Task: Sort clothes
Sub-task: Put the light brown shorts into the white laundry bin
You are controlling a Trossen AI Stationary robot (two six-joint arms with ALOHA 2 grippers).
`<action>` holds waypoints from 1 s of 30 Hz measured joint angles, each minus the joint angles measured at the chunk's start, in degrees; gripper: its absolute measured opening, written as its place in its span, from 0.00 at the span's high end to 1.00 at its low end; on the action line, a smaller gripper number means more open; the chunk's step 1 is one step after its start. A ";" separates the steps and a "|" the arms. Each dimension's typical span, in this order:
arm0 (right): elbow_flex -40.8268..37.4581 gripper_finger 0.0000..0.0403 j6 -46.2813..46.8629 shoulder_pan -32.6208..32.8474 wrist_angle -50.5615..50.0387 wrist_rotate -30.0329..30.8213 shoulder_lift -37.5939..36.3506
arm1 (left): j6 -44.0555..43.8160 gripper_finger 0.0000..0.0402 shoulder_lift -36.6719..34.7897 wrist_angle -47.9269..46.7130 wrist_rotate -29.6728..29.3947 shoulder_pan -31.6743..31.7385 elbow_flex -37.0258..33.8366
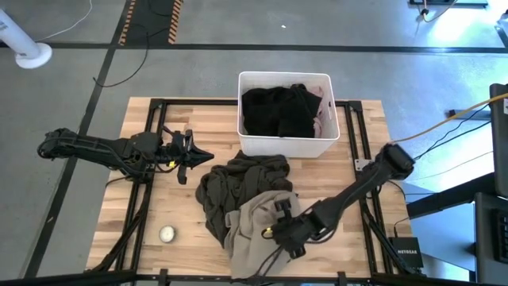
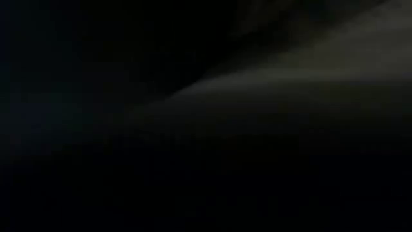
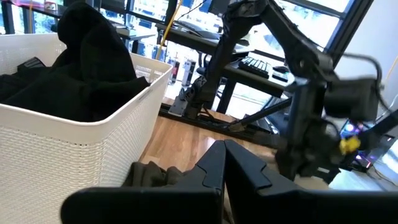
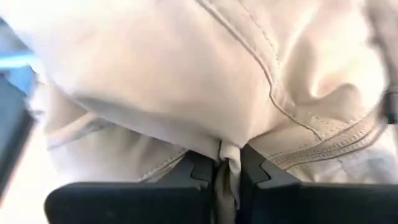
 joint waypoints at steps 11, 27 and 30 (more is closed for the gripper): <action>0.10 0.93 -3.43 -0.20 4.41 7.14 -11.77 | 0.14 1.00 0.02 -0.02 -0.01 0.02 0.00; 16.21 0.93 -21.84 -0.37 5.56 27.14 -18.13 | 0.14 1.00 0.00 0.06 -0.01 0.02 0.00; 21.82 0.93 -27.66 -1.80 5.57 32.90 -18.17 | -0.01 1.00 0.01 0.13 0.00 0.00 0.00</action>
